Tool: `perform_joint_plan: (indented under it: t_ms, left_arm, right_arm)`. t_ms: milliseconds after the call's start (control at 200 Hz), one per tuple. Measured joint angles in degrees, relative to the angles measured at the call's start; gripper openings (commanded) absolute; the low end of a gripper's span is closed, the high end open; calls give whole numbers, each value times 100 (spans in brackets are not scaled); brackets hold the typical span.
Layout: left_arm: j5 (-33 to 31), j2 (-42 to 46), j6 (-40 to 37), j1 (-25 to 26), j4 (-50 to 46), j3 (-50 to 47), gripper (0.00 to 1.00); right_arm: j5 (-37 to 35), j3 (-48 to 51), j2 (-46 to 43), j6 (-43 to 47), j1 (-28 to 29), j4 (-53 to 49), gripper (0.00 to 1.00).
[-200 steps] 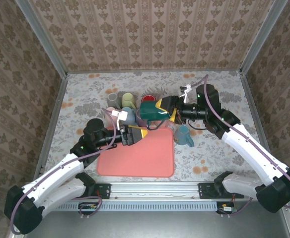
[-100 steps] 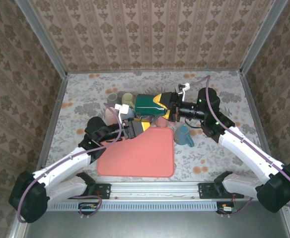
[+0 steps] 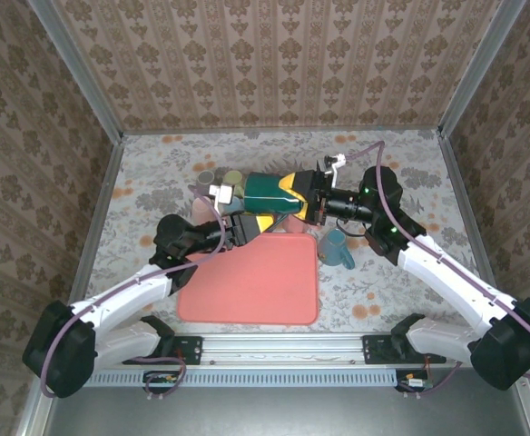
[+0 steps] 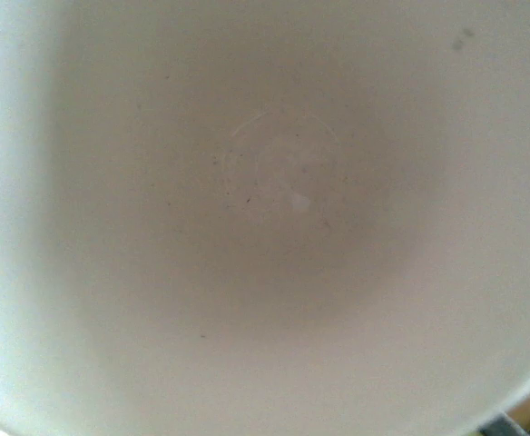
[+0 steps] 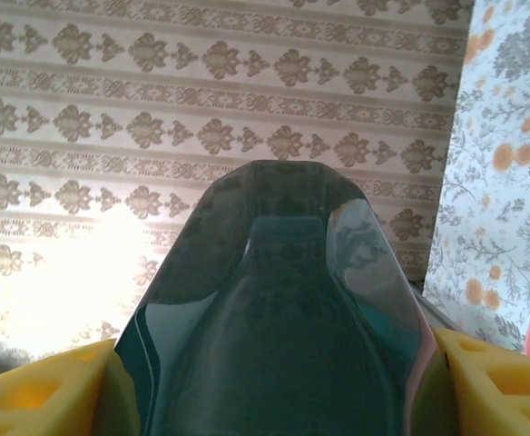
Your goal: Turn the mug right side up
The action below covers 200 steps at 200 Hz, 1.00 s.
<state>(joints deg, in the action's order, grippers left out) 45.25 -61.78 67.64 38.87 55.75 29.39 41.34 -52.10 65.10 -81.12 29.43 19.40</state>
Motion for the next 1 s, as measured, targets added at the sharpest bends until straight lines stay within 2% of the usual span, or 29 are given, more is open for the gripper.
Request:
perform_joint_plan:
  t_ms: [35, 90, 180, 260, 350, 480, 645, 785, 1000]
  left_arm:
    - [15, 0, 105, 4, 28, 0, 0]
    - [42, 2, 162, 2, 94, 0, 0]
    - [83, 44, 140, 2, 0, 0, 0]
    - [96, 223, -94, 2, -389, 20, 0]
    - [157, 678, -612, 2, -1388, 57, 0]
    - [-37, 1366, -1545, 2, -3268, 391, 0]
    - [-737, 1799, -2885, 103, -5652, 1172, 0]
    - [-1580, 1567, -3823, 671, -7128, 1641, 0]
    - [-3099, 330, -4708, 1878, -8588, 2059, 0]
  right_arm:
    - [24, 17, -17, 83, 2, 76, 37]
    - [55, 28, -33, 120, 4, 140, 44]
    - [76, 52, -39, 125, 9, 155, 77]
    - [92, 52, -42, 153, 28, 63, 100]
    - [52, 35, -146, 313, 4, -214, 100]
    - [-195, -83, -566, 966, -149, -1207, 100]
    - [-855, -361, -1309, 2203, -568, -2857, 100]
    - [-1482, -562, -1589, 3220, -732, -4063, 100]
    - [-2037, -570, -1727, 4074, -754, -5086, 100]
